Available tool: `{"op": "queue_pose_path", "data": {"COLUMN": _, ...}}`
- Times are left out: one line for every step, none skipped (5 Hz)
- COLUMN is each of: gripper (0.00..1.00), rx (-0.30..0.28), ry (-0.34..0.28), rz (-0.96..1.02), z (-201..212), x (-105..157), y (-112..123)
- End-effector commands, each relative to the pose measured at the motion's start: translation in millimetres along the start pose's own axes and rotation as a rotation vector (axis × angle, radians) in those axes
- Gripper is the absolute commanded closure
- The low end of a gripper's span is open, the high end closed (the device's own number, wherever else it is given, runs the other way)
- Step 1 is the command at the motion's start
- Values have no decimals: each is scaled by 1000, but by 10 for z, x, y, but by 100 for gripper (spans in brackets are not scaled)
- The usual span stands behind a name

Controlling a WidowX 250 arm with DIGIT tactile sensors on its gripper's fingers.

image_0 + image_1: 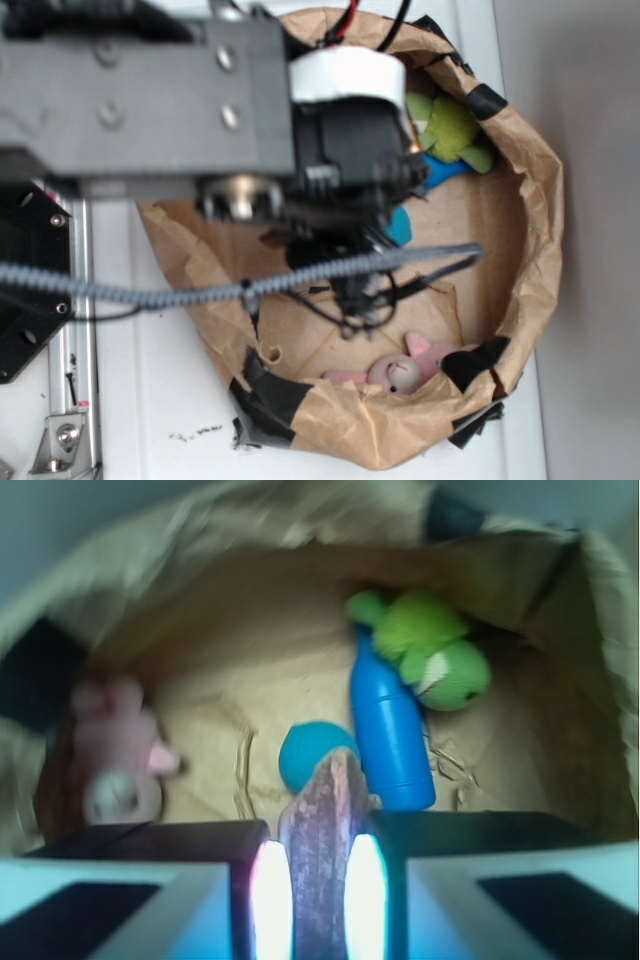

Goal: Grab the wood chip.

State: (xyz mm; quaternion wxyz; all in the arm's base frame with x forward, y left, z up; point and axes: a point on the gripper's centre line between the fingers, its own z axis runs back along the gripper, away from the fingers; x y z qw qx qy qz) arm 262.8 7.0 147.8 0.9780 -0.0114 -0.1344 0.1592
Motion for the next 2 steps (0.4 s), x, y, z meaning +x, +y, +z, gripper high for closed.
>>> {"op": "queue_pose_path", "data": {"gripper": 100, "rx": -11, "ry": -48, "rz": 24, "z": 2, "x": -73, "y": -31}}
{"op": "queue_pose_path", "data": {"gripper": 100, "rx": -23, "ry": -63, "rz": 28, "z": 10, "x": -83, "y": -28}}
